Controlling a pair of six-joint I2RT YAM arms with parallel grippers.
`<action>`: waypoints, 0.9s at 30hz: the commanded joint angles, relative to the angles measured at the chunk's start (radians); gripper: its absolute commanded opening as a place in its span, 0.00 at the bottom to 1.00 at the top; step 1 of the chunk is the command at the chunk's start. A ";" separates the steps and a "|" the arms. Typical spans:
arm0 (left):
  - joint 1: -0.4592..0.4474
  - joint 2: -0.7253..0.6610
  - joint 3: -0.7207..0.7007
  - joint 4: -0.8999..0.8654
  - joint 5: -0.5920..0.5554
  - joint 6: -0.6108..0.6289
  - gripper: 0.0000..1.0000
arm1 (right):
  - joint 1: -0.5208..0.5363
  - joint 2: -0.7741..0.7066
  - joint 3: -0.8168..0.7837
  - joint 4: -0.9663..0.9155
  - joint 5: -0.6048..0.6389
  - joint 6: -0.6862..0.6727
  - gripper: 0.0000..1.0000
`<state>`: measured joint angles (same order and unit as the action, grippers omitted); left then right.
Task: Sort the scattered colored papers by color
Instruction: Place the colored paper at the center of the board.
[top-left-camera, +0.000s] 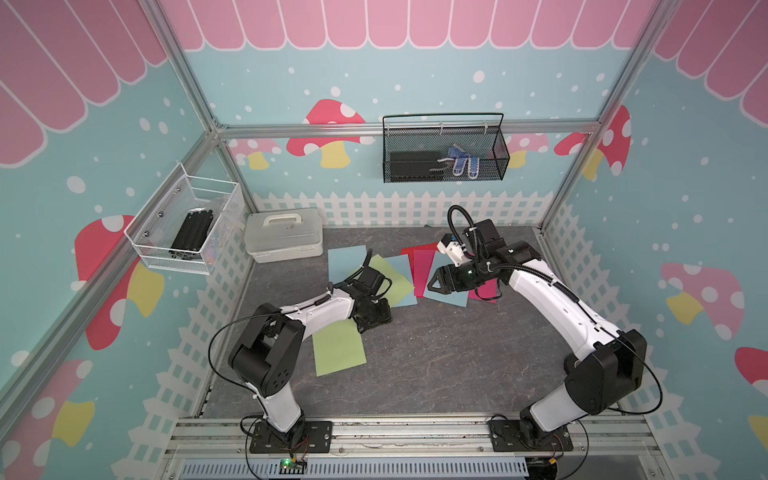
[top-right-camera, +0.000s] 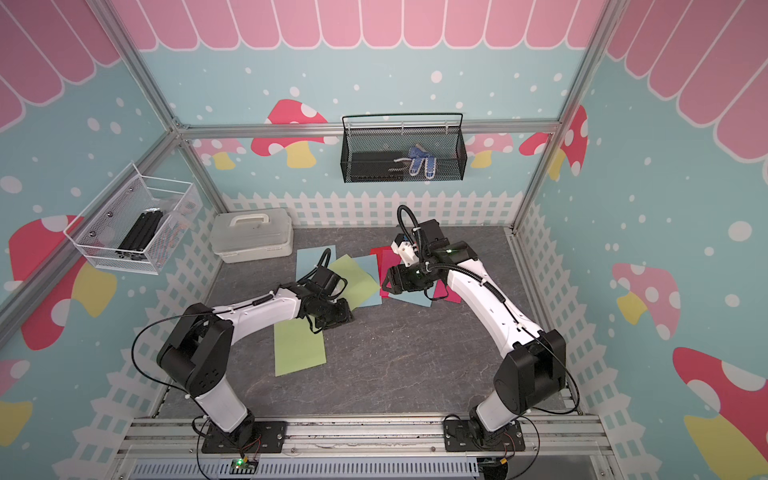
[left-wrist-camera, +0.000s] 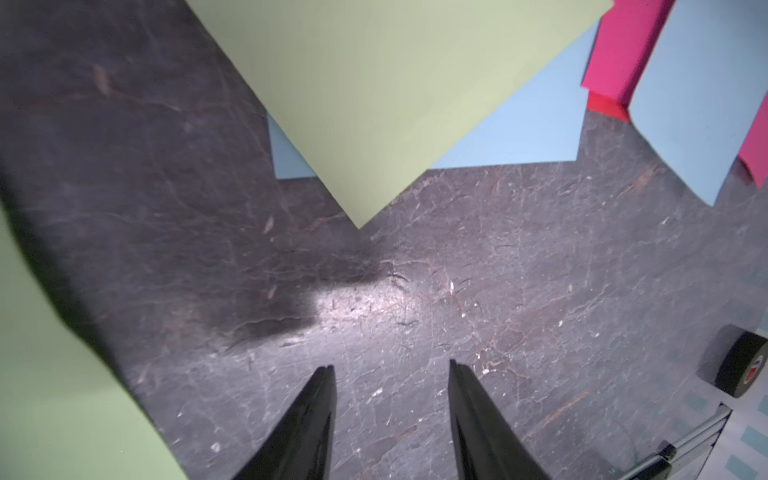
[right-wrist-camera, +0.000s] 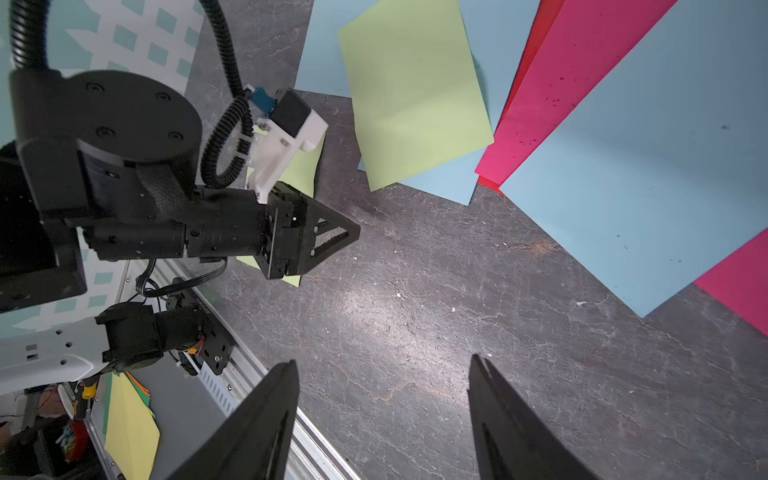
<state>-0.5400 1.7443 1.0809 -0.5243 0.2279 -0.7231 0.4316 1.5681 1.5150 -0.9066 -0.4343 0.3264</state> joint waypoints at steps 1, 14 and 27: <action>-0.005 -0.004 -0.020 0.012 -0.022 -0.033 0.46 | -0.004 0.017 -0.007 -0.023 0.020 -0.001 0.68; -0.028 -0.138 -0.192 -0.050 -0.079 -0.086 0.47 | -0.004 0.035 0.008 -0.025 0.020 0.003 0.68; -0.026 -0.274 -0.276 -0.206 -0.187 -0.077 0.48 | -0.004 0.047 0.019 -0.023 0.005 0.003 0.68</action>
<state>-0.5690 1.4944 0.8165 -0.6693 0.1040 -0.7895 0.4316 1.6012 1.5150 -0.9127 -0.4191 0.3267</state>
